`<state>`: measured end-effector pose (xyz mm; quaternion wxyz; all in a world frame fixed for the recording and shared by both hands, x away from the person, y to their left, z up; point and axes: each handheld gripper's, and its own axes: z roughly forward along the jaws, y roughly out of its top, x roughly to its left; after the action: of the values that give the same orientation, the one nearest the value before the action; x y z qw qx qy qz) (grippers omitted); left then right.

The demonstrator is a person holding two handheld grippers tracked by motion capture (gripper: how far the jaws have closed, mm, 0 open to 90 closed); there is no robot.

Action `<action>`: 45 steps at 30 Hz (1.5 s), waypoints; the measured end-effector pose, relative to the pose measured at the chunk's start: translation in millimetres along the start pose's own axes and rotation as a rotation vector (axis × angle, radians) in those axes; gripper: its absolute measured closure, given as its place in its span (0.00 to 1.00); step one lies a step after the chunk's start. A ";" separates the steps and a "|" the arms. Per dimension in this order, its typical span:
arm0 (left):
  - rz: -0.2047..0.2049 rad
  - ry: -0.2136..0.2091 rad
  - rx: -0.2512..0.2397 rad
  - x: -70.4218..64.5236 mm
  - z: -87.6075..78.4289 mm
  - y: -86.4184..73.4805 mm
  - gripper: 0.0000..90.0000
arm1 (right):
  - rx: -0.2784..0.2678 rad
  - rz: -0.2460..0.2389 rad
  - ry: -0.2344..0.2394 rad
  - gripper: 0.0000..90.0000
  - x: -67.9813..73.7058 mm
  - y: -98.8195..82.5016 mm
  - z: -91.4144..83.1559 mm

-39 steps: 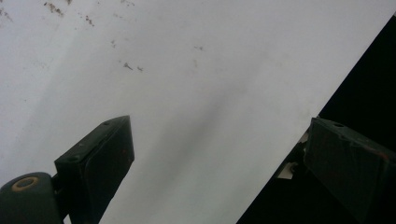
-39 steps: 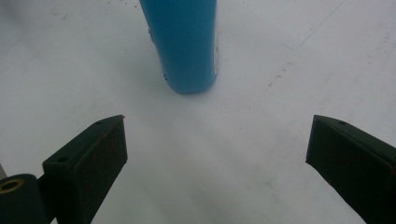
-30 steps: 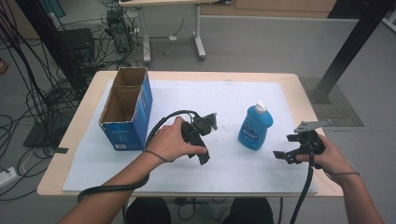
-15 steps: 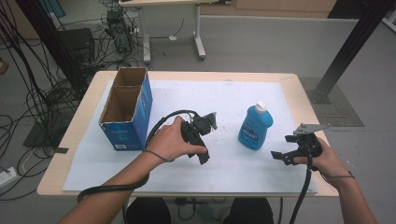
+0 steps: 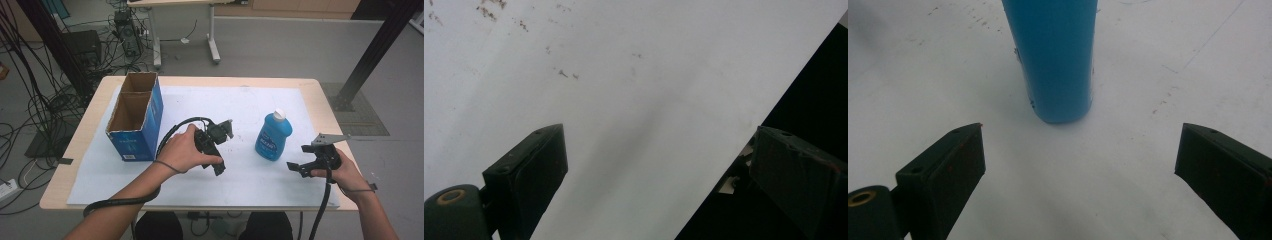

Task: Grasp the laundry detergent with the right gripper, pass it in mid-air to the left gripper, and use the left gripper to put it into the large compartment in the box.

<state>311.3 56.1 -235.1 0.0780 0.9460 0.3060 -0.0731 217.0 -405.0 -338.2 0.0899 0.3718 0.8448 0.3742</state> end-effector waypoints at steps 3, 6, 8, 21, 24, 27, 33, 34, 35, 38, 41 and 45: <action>-0.004 -0.002 0.002 0.2 0.6 -0.2 0.10 | -0.003 -0.001 -0.002 0.07 0.6 -1.5 1.1; -0.006 -0.002 0.003 0.3 1.3 -0.3 0.10 | -0.006 0.000 -0.002 0.07 1.1 -2.5 2.1; -0.005 -0.003 0.004 0.1 1.4 -0.1 0.10 | -0.012 -0.005 -0.006 0.07 2.1 -3.6 3.4; -0.007 -0.004 -0.001 1.5 0.6 -0.9 0.10 | -0.038 -0.003 -0.012 0.07 3.9 -7.5 11.6; -0.007 -0.003 -0.001 1.7 1.2 -1.2 0.10 | -0.049 0.002 -0.019 0.07 4.8 -8.3 13.0; -0.010 -0.004 -0.001 1.6 1.6 -1.4 0.10 | -0.060 0.006 -0.026 0.07 5.1 -9.4 14.2; -0.010 -0.005 -0.001 2.1 2.2 -1.5 0.10 | -0.089 0.014 -0.029 0.07 5.8 -12.3 17.4; -0.011 -0.007 0.000 2.4 2.3 -1.4 0.10 | -0.091 0.010 -0.030 0.07 5.9 -12.3 18.4; -0.010 -0.004 0.000 1.8 2.6 -1.4 0.10 | -0.098 0.009 -0.031 0.07 6.3 -13.1 19.1; -0.009 -0.005 0.000 1.7 2.9 -1.7 0.10 | -0.106 0.009 -0.029 0.07 6.8 -13.5 21.0; -0.009 -0.006 0.001 2.2 2.5 -1.8 0.10 | -0.112 0.006 -0.027 0.07 7.1 -13.5 22.5; -0.015 -0.006 -0.002 2.2 2.6 -2.7 0.10 | -0.127 0.000 -0.021 0.06 7.1 -14.5 24.5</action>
<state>311.2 59.0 -238.4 0.0791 0.9434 0.3130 -0.0762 214.3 -392.7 -364.7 0.1221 0.3692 0.8184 0.4231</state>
